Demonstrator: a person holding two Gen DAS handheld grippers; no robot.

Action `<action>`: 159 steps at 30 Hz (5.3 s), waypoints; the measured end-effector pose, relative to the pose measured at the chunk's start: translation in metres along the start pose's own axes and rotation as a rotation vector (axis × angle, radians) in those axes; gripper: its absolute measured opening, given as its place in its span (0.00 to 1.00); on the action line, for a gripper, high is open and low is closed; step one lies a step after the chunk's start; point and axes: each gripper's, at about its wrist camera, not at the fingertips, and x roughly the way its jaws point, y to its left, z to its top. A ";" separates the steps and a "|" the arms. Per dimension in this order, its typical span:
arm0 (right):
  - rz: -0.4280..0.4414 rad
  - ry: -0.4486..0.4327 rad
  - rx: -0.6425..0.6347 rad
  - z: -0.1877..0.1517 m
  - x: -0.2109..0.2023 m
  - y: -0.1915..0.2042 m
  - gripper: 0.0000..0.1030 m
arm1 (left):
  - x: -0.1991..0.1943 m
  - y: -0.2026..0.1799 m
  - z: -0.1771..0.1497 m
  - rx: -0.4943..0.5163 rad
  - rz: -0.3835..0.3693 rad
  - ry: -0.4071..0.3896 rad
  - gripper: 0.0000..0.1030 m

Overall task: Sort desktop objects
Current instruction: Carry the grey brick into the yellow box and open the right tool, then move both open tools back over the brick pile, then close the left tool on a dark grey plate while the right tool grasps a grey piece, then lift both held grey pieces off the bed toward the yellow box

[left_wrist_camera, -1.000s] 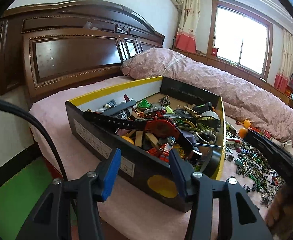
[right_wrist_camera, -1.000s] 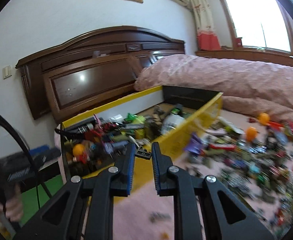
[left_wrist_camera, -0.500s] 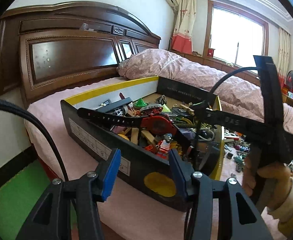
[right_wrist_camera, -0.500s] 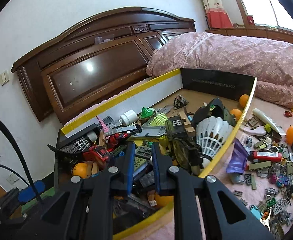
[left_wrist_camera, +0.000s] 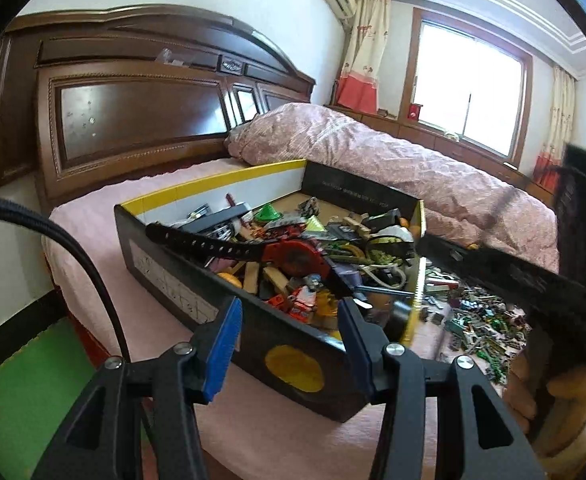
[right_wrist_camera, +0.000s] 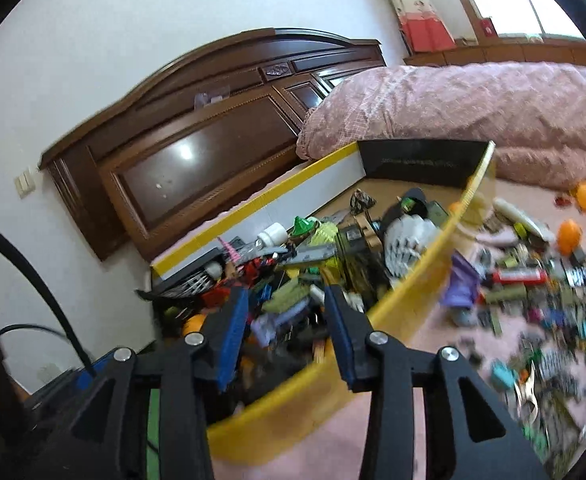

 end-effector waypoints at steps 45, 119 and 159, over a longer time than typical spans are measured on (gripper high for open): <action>-0.681 -0.051 -0.057 -0.211 -0.247 -0.118 0.79 | 0.057 -0.238 -0.104 0.395 -0.198 0.220 0.49; -0.528 -0.033 0.116 -0.150 -0.141 -0.102 0.32 | 0.019 -0.138 -0.100 0.261 -0.270 0.124 0.27; -0.752 -0.145 0.060 -0.204 -0.230 -0.119 0.65 | 0.012 -0.163 -0.108 0.316 -0.299 0.149 0.27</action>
